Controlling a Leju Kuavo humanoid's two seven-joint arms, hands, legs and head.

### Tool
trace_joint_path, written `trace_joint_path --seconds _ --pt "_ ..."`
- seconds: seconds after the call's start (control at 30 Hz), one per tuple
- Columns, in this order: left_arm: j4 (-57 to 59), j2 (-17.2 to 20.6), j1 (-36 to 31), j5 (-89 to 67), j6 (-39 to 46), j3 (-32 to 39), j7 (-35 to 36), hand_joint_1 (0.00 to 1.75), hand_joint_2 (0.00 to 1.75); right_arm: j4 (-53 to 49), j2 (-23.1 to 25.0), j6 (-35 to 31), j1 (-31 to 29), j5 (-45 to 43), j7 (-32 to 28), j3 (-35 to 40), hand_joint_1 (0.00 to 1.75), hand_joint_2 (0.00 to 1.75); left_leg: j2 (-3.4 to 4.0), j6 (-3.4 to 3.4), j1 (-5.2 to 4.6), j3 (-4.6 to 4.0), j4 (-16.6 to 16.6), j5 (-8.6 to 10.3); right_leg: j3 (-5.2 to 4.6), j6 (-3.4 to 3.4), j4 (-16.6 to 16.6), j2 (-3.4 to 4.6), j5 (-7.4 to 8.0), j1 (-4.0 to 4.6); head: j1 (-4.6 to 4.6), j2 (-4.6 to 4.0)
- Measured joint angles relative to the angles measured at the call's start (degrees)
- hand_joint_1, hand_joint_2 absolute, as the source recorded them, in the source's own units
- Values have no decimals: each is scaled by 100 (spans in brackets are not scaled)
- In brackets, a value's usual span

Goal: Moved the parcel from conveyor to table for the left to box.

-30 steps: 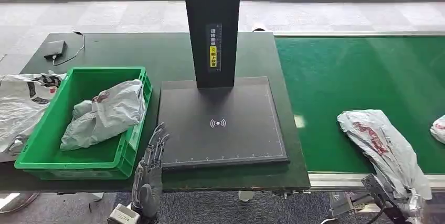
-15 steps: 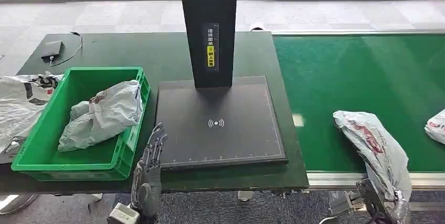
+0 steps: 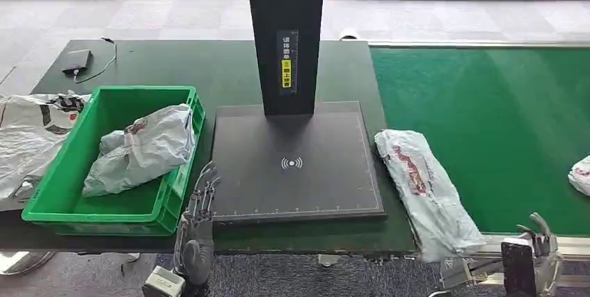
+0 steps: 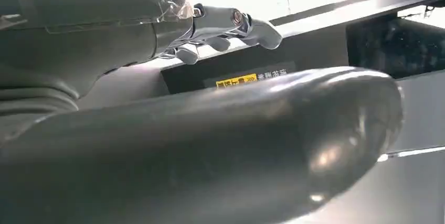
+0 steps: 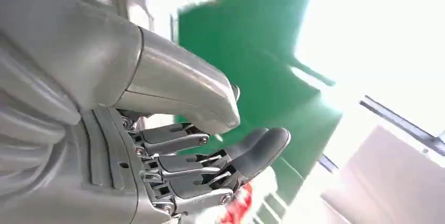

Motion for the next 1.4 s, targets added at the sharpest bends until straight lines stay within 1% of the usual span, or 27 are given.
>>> trace_joint_path --seconds 0.13,0.33,0.77,1.07,1.1,1.13,1.23,1.3,1.33,1.37,1.4 --pt "28 0 -24 -2 11 15 0 0 0 -962 74 -603 341 -721 0 352 175 175 -8 0 -1 -5 0 0 -2 6 -1 -6 -4 -2 0 0" --pt "90 -2 -53 11 15 20 -2 0 0 -1658 81 -712 566 -904 2 671 175 175 -7 1 -3 -3 0 0 -2 6 -2 -6 -4 -3 2 -2" --pt "111 -13 -62 11 17 22 -2 0 0 -2095 81 -780 652 -1040 4 824 175 175 -7 1 -3 -4 0 0 -4 6 -2 -6 -4 -3 0 0" --pt "131 -17 -82 13 20 22 -2 0 0 -2174 81 -873 656 -1035 7 891 175 175 -7 1 -3 -4 0 0 -3 6 -2 -6 -4 -3 0 0" --pt "142 -20 -89 13 22 22 -2 0 0 -2174 81 -906 656 -1042 7 922 23 175 -7 1 -3 -5 0 0 -3 6 -1 -7 -4 -3 0 -2" --pt "149 -20 -94 11 33 22 -2 0 0 -2174 81 -961 656 -1038 7 972 0 175 -7 1 -3 -4 0 0 -3 6 -1 -7 -4 -3 2 0" --pt "160 -35 -109 -33 33 22 -2 0 0 -2068 98 -1046 589 -735 72 1062 0 175 -5 0 0 -6 -1 0 -3 5 -1 -5 -4 0 0 -2" --pt "160 -55 -108 -107 22 22 -2 0 0 -1690 122 -961 427 -200 385 1062 0 175 -1 -3 -1 -1 -1 -2 -4 5 -1 2 -4 -1 0 0" --pt "157 -59 -106 -129 9 22 4 0 0 -1489 127 -957 362 56 482 1045 0 0 -1 -2 -1 -1 -1 -1 -4 6 -1 2 -4 -2 0 0" --pt "160 -59 -101 -158 4 22 9 0 0 -1299 127 -959 285 288 573 1025 0 0 -3 -1 -1 -2 0 0 -3 6 -1 -2 -4 -2 0 -2" --pt "164 -59 -97 -177 0 22 13 0 0 -1059 127 -959 192 472 649 984 0 175 -3 1 -2 -2 0 2 -3 6 -2 -3 -4 -2 0 0"
